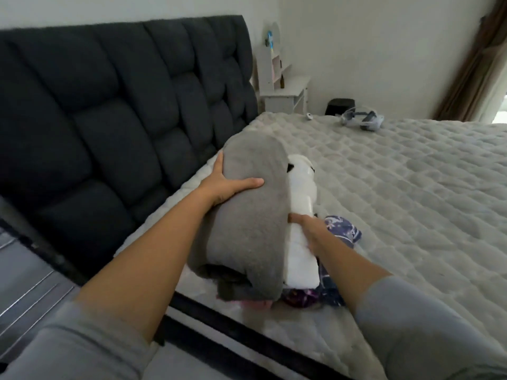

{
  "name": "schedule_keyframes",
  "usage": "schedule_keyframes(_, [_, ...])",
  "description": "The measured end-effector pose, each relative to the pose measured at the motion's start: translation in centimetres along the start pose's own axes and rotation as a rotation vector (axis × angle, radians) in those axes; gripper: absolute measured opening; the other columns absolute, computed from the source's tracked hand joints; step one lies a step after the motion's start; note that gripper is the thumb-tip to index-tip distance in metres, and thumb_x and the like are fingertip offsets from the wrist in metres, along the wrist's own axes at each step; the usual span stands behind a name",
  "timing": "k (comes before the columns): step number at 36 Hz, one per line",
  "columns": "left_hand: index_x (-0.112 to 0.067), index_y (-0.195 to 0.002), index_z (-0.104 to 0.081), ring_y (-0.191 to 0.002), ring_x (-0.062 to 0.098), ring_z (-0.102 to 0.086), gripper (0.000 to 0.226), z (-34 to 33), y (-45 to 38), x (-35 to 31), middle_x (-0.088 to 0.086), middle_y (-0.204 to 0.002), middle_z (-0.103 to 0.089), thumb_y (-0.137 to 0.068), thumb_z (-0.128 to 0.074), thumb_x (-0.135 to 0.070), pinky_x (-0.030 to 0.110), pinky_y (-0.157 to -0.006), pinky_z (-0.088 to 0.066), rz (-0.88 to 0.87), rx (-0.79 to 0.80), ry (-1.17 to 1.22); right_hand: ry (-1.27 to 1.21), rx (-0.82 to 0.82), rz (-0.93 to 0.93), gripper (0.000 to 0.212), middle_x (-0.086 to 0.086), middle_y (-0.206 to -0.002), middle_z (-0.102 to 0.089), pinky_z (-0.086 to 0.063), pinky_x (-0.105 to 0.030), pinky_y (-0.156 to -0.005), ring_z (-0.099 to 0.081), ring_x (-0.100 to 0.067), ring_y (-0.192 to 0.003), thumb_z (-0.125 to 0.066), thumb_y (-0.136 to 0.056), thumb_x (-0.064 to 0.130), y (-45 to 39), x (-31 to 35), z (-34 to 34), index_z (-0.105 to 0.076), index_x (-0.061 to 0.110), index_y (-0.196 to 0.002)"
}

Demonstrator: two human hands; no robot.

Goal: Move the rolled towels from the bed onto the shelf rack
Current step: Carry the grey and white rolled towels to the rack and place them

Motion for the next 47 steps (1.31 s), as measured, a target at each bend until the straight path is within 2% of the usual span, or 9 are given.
schedule_keyframes(3, [-0.041,-0.153,0.008,-0.142,0.026,-0.033,0.139,5.1,3.6,3.8,-0.006,-0.161,-0.019,-0.049,-0.081,-0.068,0.046,-0.116,-0.03,0.052,-0.07,0.036,0.083,0.081,0.009,0.082,-0.012,-0.114,-0.062,-0.052,-0.042,-0.084,-0.06,-0.033,-0.099,-0.083,-0.051,0.037,2.6,-0.3,-4.9,-0.055,0.008,-0.122])
schedule_keyframes(6, [-0.043,-0.152,0.008,-0.141,0.027,-0.034,0.141,9.7,7.7,8.2,-0.006,-0.16,-0.02,-0.045,-0.079,-0.072,0.048,-0.115,-0.03,0.11,-0.152,0.078,0.172,0.149,0.021,0.085,-0.012,-0.121,-0.053,-0.044,-0.04,-0.084,-0.054,-0.036,-0.11,-0.08,-0.068,0.031,5.6,-1.1,-9.9,-0.042,0.004,-0.138])
schedule_keyframes(10, [-0.043,-0.153,0.005,-0.138,0.029,-0.038,0.131,15.9,14.6,15.1,-0.002,-0.159,-0.024,-0.054,-0.077,-0.07,0.046,-0.113,-0.033,0.187,-0.303,0.184,0.245,0.319,0.012,0.127,-0.01,-0.12,-0.061,-0.051,-0.051,-0.095,-0.061,-0.035,-0.105,-0.089,-0.018,0.042,7.9,-4.7,-18.2,-0.049,0.006,-0.133])
schedule_keyframes(15, [-0.037,-0.155,-0.001,-0.131,0.028,-0.046,0.113,22.7,24.9,23.3,0.001,-0.156,-0.033,-0.071,-0.072,-0.061,0.039,-0.106,-0.04,0.264,-0.571,0.326,0.362,0.516,-0.001,0.104,-0.01,-0.119,-0.061,-0.051,-0.041,-0.083,-0.061,-0.033,-0.102,-0.088,-0.037,0.04,15.6,-8.3,-27.9,-0.051,0.006,-0.129])
schedule_keyframes(20, [-0.04,-0.153,-0.008,-0.118,0.023,-0.057,0.124,27.1,35.7,29.6,-0.003,-0.147,-0.045,-0.053,-0.074,-0.071,0.041,-0.105,-0.045,0.298,-0.789,0.483,0.491,0.723,0.048,0.083,-0.009,-0.115,-0.062,-0.052,-0.042,-0.086,-0.062,-0.031,-0.097,-0.087,-0.049,0.034,23.9,-10.7,-35.7,-0.052,0.009,-0.12])
schedule_keyframes(25, [-0.05,-0.148,-0.017,-0.114,0.028,-0.061,0.113,30.0,45.8,34.8,-0.001,-0.14,-0.05,-0.054,-0.074,-0.076,0.05,-0.097,-0.05,0.336,-0.939,0.601,0.574,0.934,0.106,0.072,-0.01,-0.105,-0.062,-0.04,-0.027,-0.052,-0.055,-0.021,-0.069,-0.084,-0.064,0.024,32.2,-12.8,-42.6,-0.054,0.005,-0.127])
schedule_keyframes(31, [-0.045,-0.15,-0.019,-0.115,0.023,-0.059,0.112,32.7,52.6,37.3,-0.001,-0.143,-0.046,-0.056,-0.073,-0.074,0.044,-0.094,-0.052,0.308,-1.089,0.632,0.631,1.049,0.17,0.078,-0.012,-0.108,-0.066,-0.058,-0.047,-0.087,-0.068,-0.033,-0.095,-0.085,-0.048,0.027,38.8,-14.2,-48.1,-0.058,0.006,-0.118])
schedule_keyframes(41, [-0.038,-0.15,-0.021,-0.121,0.025,-0.054,0.106,38.0,55.2,40.5,0.0,-0.143,-0.046,-0.061,-0.068,-0.07,0.047,-0.1,-0.047,0.266,-1.241,0.605,0.691,1.143,0.31,0.089,-0.016,-0.11,-0.07,-0.048,-0.032,-0.064,-0.068,-0.029,-0.089,-0.08,-0.035,0.031,42.7,-13.9,-57.1,-0.063,0.004,-0.118])
schedule_keyframes(47, [-0.04,-0.15,-0.021,-0.122,0.026,-0.053,0.107,43.4,54.5,42.6,0.001,-0.144,-0.045,-0.059,-0.069,-0.071,0.052,-0.104,-0.044,0.28,-1.29,0.598,0.72,1.176,0.4,0.075,-0.014,-0.114,-0.067,-0.047,-0.032,-0.067,-0.067,-0.032,-0.1,-0.083,-0.055,0.026,44.3,-12.0,-63.4,-0.06,0.005,-0.123])
Point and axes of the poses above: each hand's wrist, its own y-axis away from the middle knuckle, its own z-axis out of the back of the hand, x = y × z, the point moved 9 cm from there along -y, towards the middle knuckle
